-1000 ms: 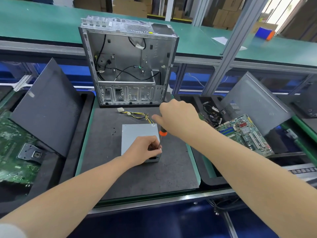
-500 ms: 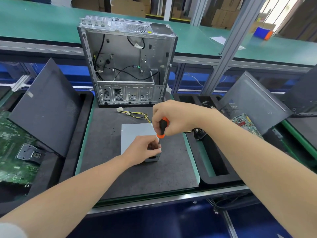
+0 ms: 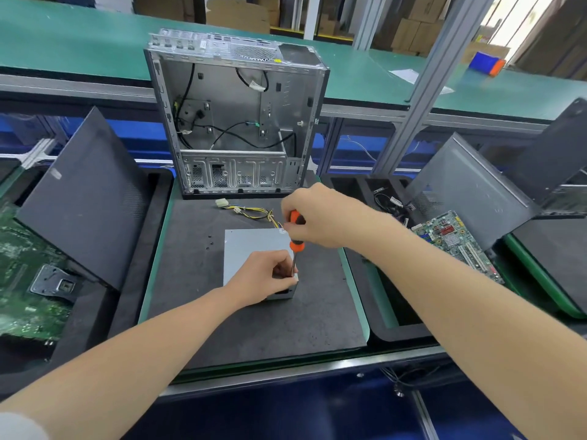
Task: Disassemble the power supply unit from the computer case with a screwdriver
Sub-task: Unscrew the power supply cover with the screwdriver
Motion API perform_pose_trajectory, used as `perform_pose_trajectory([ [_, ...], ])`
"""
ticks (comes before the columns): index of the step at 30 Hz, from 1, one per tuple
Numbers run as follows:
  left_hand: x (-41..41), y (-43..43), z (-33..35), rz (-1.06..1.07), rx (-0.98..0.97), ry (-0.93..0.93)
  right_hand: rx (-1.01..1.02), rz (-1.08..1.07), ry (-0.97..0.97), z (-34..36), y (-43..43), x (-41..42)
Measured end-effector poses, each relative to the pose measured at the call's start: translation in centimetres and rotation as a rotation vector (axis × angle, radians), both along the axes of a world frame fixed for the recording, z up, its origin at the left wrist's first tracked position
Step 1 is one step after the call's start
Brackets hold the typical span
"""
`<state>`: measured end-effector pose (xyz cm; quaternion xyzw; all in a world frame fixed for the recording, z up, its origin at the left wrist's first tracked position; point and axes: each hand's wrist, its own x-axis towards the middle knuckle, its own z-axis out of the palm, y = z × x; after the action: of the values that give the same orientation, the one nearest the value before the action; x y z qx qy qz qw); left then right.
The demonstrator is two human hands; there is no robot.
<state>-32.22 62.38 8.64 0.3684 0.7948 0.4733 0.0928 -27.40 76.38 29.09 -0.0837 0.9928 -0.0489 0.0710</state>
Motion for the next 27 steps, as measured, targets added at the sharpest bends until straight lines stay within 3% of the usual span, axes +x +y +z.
perform_pose_trajectory([
  [5,0.1,0.0,-0.1,0.008,0.012,-0.009,0.025,0.265,-0.169,1.9,1.2,-0.8],
  [9,0.1,0.1,-0.2,0.007,0.003,-0.018,-0.004,0.295,-0.163,1.9,1.4,-0.5],
  [11,0.1,0.1,-0.3,0.006,0.002,-0.028,0.012,0.200,-0.078,1.0,0.7,0.1],
  [14,0.2,0.1,-0.4,0.003,0.008,-0.041,0.317,-0.116,0.147,-1.0,-1.1,0.8],
  [16,0.1,0.2,-0.5,-0.004,0.008,-0.038,0.358,-0.234,0.188,-1.5,-2.1,1.0],
  [21,0.0,0.1,-0.2,0.000,-0.008,-0.041,0.212,-0.105,0.127,-1.2,-1.2,-0.1],
  [27,0.1,0.0,-0.3,0.001,0.004,-0.033,-0.031,0.225,-0.094,0.4,1.3,-0.4],
])
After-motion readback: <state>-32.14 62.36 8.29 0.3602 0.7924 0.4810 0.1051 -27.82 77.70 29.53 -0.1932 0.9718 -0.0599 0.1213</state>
